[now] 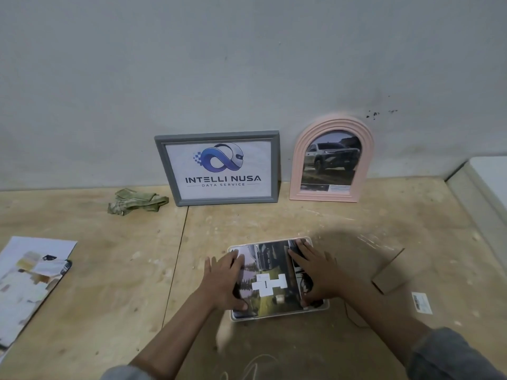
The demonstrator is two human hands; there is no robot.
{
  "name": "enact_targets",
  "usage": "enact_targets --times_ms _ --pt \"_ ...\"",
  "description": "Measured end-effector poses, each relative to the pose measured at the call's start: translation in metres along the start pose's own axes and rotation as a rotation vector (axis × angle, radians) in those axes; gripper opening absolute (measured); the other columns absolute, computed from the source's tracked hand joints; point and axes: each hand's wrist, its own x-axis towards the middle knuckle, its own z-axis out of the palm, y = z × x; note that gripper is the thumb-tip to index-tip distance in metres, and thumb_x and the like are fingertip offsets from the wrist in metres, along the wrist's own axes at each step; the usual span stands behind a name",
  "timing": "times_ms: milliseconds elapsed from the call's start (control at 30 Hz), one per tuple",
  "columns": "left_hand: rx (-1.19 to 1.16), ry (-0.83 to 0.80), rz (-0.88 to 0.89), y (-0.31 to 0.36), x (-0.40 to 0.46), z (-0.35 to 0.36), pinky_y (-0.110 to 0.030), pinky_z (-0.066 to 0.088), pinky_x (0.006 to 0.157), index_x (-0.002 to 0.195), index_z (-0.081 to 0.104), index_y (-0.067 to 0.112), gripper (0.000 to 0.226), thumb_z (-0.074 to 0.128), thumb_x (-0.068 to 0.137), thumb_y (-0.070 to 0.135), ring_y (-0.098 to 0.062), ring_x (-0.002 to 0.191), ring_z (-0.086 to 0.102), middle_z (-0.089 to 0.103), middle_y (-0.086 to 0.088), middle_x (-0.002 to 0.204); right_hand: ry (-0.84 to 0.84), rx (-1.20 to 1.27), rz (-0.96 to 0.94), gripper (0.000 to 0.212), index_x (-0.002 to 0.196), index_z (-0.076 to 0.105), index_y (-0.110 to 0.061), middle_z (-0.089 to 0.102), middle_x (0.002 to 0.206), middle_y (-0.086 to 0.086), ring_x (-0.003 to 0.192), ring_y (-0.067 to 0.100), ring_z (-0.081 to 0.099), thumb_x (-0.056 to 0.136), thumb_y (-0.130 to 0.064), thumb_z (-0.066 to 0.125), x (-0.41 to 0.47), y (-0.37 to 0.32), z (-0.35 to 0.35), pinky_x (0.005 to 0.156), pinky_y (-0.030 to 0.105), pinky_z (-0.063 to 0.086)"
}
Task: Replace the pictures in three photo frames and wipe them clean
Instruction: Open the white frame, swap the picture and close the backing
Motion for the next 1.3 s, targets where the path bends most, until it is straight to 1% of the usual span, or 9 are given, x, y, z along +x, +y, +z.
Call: enact_targets --times_ms 533,633,733,800,967,1100,1167,1200,1300 --pt "0.100 -0.124 -0.064 0.009 0.000 -0.007 -0.060 -0.016 0.108 0.149 -0.020 0.017 0.133 0.072 0.063 0.063 -0.026 0.143 -0.027 -0.032 -0.008 0.154 0.061 0.088 -0.054 0.119 0.150 -0.006 -0.022 -0.021 0.156 0.001 0.145 0.018 -0.014 0.067 -0.058 0.072 -0.011 0.011 -0.004 0.115 0.048 0.005" --pt "0.032 -0.047 -0.063 0.025 0.001 -0.006 -0.058 -0.022 0.105 0.150 -0.016 0.022 0.124 0.063 0.068 0.070 -0.028 0.143 -0.027 -0.028 -0.008 0.155 0.232 0.282 -0.018 0.108 0.150 0.012 -0.021 0.002 0.158 -0.003 0.145 0.016 0.006 0.069 -0.067 0.065 -0.026 0.014 0.001 0.117 0.048 0.013" --pt "-0.083 0.092 -0.017 0.055 0.008 -0.005 -0.054 -0.011 0.113 0.153 0.000 0.023 0.103 0.052 0.077 0.070 -0.026 0.147 -0.009 -0.008 -0.006 0.161 0.672 0.311 0.018 0.063 0.128 0.047 -0.006 0.057 0.127 0.017 0.116 0.036 0.055 0.085 -0.049 0.058 -0.047 0.019 0.008 0.093 0.053 0.049" --pt "-0.178 0.178 0.049 0.084 0.015 -0.004 -0.050 0.010 0.119 0.151 0.018 0.019 0.088 0.053 0.083 0.061 -0.026 0.146 0.012 0.015 -0.007 0.159 0.843 0.363 0.152 0.044 0.114 0.056 0.000 0.064 0.109 0.022 0.106 0.035 0.055 0.093 -0.038 0.047 -0.064 0.034 0.024 0.088 0.045 0.051" --pt "-0.476 0.107 0.265 0.164 0.016 -0.010 -0.029 0.040 0.099 0.132 0.046 0.009 0.052 0.060 0.089 0.036 -0.024 0.121 0.048 0.050 -0.007 0.130 0.764 0.556 0.641 0.052 0.100 0.066 0.002 0.062 0.107 0.024 0.102 0.042 0.056 0.077 -0.039 0.045 -0.104 0.092 0.066 0.088 0.041 0.042" --pt "-0.680 -0.113 0.197 0.206 0.021 -0.010 -0.022 0.039 0.091 0.131 0.045 0.009 0.050 0.062 0.088 0.030 -0.011 0.105 0.051 0.053 0.004 0.122 0.703 0.748 0.929 0.067 0.124 0.052 -0.001 0.052 0.116 0.028 0.108 0.043 0.049 0.073 -0.045 0.050 -0.129 0.099 0.070 0.087 0.043 0.042" --pt "-0.751 -0.167 0.117 0.220 0.029 -0.005 -0.021 0.041 0.078 0.084 0.051 0.018 0.012 0.060 0.090 0.022 -0.001 0.076 0.045 0.052 0.009 0.088 0.630 0.705 0.969 0.051 0.125 0.049 -0.008 0.051 0.117 0.026 0.108 0.042 0.048 0.082 -0.033 0.059 -0.135 0.103 0.077 0.086 0.044 0.042" --pt "-0.762 -0.188 0.058 0.225 0.034 0.000 -0.019 0.040 0.072 0.069 0.038 0.025 0.031 0.057 0.092 0.018 0.001 0.067 0.037 0.041 0.012 0.076 0.612 0.676 0.971 0.045 0.120 0.050 -0.010 0.053 0.115 0.024 0.105 0.040 0.050 0.083 -0.033 0.060 -0.135 0.104 0.080 0.084 0.043 0.043" --pt "-0.749 -0.194 0.035 0.241 0.039 0.002 -0.028 0.043 0.094 0.065 0.034 0.028 0.036 0.053 0.095 0.019 -0.009 0.074 0.046 0.039 0.012 0.071 0.608 0.674 0.989 0.042 0.110 0.050 -0.009 0.055 0.106 0.020 0.096 0.037 0.053 0.082 -0.038 0.057 -0.136 0.104 0.085 0.077 0.041 0.044"
